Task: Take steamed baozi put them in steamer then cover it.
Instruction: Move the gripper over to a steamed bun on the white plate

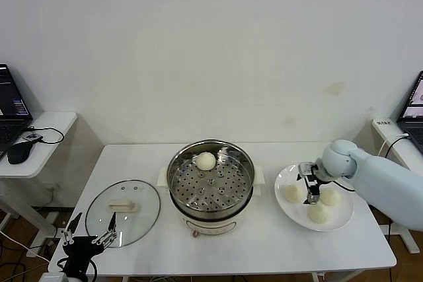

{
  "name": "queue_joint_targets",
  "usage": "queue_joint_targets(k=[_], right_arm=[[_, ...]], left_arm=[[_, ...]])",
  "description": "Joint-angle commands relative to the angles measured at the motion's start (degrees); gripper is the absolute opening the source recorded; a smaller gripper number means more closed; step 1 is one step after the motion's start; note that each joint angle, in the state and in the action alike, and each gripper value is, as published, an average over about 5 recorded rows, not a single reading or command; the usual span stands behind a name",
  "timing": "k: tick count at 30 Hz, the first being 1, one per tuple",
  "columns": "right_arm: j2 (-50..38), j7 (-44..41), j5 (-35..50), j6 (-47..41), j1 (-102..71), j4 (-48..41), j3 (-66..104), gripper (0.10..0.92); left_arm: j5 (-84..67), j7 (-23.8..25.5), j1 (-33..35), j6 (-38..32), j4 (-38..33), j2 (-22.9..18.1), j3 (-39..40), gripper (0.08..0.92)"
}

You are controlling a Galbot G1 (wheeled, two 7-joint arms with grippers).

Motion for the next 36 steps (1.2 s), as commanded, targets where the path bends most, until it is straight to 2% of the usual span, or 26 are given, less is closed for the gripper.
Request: queue_joint_targets(k=[1,10,19,29,36], right_arm=[[4.44,0.4,-2.27,0.21,-2.4,-4.4,2.24,0.823],[4.89,0.86,-3.75,-0.12,-2.75,-5.86,2.51,0.807],[5.81,1.17,-4.43,-0.3,-3.68,-6.96,3.76,0.714],[3.55,-1.02,-1.61,-0.59,-1.09,-3.96,2.71,0.567],[0.04,-3.02,2.32,-0.84,7.75,-0.38,-1.56,0.546]], left_arm=[[0.01,0.01,-0.06,-0.01,0.15,-0.06,0.01,0.823],[0.03,0.1,-0.56,0.0,0.94,-0.12,0.27,0.823],[0.05,0.17,-0.82,0.07,1.01,-0.04,0.54,0.823],[0.03,0.15,-0.45,0.08,0.52,-0.09,0.43,0.823],[0.05,0.12,-0.14,0.11,-0.02,-0.18,0.36,0.823]])
